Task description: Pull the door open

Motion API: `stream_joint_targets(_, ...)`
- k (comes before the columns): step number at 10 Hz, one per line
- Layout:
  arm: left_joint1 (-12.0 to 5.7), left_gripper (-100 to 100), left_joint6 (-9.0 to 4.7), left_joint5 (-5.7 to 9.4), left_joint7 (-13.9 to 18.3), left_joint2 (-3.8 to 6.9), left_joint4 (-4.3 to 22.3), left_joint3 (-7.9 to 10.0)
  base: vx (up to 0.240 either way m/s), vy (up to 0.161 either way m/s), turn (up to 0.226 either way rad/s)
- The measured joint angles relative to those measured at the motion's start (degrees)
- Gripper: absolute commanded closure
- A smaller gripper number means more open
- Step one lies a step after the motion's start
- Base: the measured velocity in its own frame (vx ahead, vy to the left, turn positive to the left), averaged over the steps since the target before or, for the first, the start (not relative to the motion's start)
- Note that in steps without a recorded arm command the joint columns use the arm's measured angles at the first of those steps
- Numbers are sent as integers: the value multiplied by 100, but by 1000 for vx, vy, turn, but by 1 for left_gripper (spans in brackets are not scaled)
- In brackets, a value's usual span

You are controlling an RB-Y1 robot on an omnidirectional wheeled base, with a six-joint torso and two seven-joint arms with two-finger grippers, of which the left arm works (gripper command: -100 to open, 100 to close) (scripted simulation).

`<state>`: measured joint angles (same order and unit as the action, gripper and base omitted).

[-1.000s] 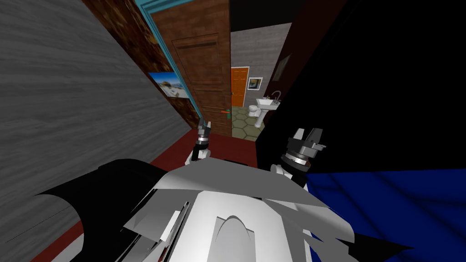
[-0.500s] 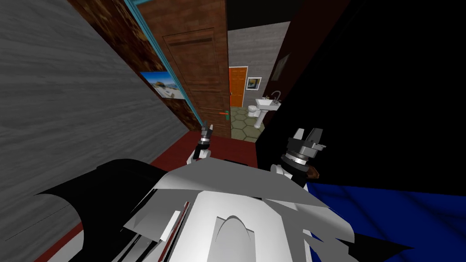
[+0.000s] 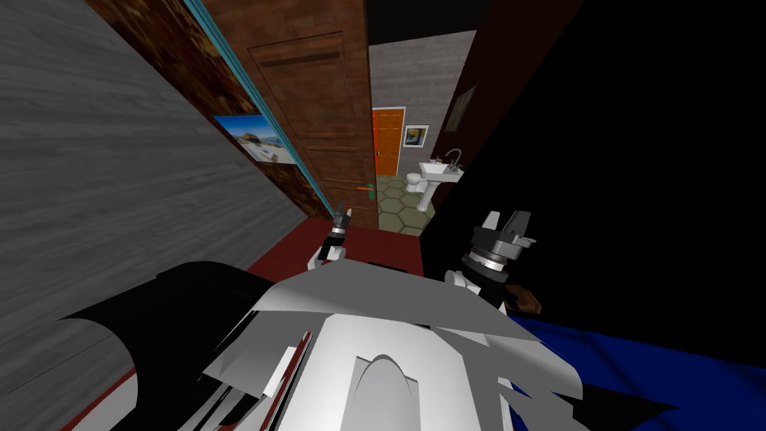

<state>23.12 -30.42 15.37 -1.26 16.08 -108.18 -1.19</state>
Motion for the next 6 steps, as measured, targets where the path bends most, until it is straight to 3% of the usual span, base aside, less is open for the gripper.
stream_joint_targets(6, -149, -100, 79, 220, 110, 269, 658, -98, 115, 16, -33)
